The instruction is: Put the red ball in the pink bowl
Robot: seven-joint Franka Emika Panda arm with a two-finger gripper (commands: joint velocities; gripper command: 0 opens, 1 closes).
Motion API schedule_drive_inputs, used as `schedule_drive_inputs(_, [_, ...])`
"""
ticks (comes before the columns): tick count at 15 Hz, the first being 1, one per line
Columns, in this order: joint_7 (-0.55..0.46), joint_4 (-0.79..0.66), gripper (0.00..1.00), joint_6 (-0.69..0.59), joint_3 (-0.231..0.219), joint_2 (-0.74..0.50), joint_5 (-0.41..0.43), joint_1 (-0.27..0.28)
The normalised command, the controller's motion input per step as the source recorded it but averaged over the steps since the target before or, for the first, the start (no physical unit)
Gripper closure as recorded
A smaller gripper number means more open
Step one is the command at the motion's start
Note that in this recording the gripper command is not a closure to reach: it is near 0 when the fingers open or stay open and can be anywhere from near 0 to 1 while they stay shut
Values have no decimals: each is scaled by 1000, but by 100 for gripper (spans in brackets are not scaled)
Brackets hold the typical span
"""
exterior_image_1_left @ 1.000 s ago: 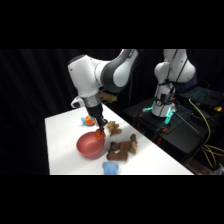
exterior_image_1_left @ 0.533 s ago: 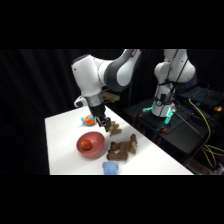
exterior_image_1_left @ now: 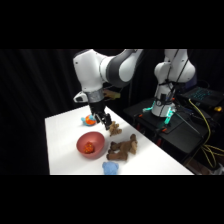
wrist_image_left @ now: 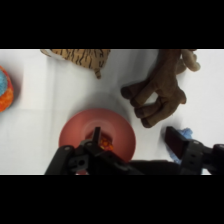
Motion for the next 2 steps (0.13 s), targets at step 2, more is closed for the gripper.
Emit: schedule_drive_inputs(2, [38, -301, 0, 123, -55, -394, 59, 37])
